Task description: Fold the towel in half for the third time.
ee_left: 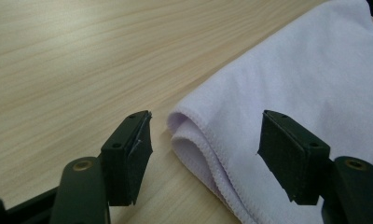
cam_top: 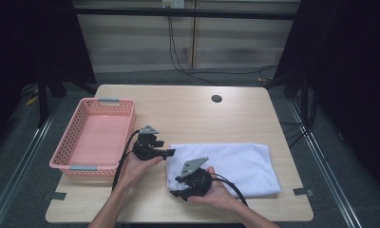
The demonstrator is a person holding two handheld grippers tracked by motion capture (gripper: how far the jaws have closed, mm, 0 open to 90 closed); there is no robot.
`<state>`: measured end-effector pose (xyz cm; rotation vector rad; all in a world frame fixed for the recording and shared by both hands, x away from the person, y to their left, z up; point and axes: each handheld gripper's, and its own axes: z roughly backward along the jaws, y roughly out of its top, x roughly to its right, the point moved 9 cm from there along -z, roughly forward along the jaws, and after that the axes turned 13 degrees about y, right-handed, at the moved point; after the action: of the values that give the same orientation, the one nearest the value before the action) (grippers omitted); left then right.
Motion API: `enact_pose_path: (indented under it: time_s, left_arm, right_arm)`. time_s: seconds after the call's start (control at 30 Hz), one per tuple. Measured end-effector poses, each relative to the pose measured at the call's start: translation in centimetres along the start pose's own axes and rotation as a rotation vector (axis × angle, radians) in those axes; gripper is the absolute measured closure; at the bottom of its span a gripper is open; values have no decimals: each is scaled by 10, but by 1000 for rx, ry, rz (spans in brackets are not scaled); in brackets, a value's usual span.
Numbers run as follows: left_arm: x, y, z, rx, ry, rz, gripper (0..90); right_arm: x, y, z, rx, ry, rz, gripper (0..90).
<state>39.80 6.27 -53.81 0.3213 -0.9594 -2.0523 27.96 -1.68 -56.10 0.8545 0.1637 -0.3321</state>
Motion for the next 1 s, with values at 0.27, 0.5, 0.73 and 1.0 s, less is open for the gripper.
enact_pose_path:
  time_s: [0.27,0.5,0.73,1.0]
  left_arm:
    - [0,0,3,6,-5,14,343]
    - [-6,-3,0,-2,18,23,343]
    - [-11,-4,-10,-17,30,18,332]
    - [5,-7,-23,-50,6,-32,328]
  right_arm:
    - [-2,-3,-1,-1,-58,85,514]
    - [2,-2,1,7,-99,81,659]
    - [6,-2,5,38,-84,6,777]
    - [5,-2,8,46,-47,-38,790]
